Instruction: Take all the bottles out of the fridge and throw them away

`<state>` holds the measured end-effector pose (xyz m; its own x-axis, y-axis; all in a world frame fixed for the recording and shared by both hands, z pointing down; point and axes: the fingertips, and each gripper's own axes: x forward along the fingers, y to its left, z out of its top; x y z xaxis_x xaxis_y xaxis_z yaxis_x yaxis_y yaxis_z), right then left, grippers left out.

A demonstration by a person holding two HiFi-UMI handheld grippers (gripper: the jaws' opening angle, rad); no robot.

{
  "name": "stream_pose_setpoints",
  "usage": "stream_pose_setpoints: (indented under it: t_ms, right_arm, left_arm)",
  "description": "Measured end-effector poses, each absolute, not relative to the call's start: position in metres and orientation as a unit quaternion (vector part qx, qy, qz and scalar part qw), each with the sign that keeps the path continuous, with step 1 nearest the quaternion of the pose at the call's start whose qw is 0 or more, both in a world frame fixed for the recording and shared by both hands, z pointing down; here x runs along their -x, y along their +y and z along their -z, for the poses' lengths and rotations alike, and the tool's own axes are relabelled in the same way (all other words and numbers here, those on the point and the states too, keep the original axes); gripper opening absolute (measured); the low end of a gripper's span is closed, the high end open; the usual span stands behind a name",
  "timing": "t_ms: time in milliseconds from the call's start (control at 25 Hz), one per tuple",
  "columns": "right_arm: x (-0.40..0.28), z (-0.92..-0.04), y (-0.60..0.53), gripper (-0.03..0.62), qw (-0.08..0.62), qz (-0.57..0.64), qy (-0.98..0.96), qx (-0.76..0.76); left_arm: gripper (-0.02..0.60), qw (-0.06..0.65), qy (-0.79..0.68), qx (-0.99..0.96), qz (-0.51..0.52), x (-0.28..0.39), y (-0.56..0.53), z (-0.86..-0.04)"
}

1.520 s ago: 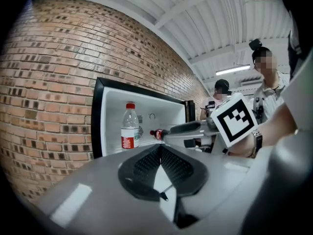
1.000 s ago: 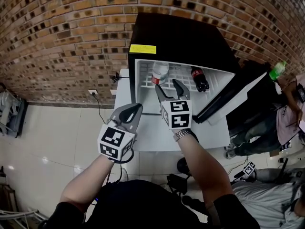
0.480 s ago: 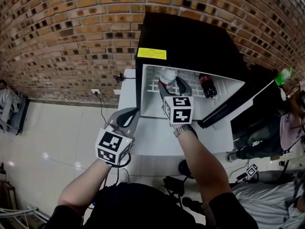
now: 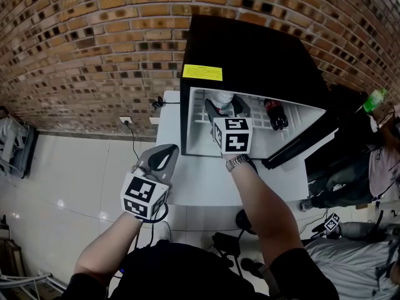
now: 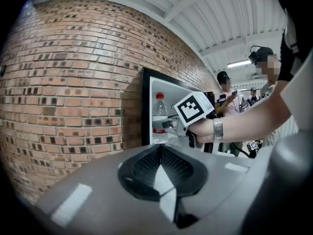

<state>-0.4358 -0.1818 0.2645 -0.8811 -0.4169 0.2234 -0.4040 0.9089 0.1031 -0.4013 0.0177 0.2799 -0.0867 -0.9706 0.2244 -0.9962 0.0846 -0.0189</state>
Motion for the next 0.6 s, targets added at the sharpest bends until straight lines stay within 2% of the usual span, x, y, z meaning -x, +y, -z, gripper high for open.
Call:
stream_pose_setpoints:
  t_ms: [320,600]
  right_arm:
    - [0.422,-0.261,-0.172,0.291,0.107,0.020,-0.970,-0.218]
    - [0.376,-0.262,-0.146,0.288,0.094,0.019,-0.970,-0.222]
  left_arm:
    - [0.003,0.079,-0.730,-0.673,-0.082,0.401,0.022,-0.281]
    - [0.003,0.079,-0.711,-0.695,-0.074,0.377,0.009,-0.283]
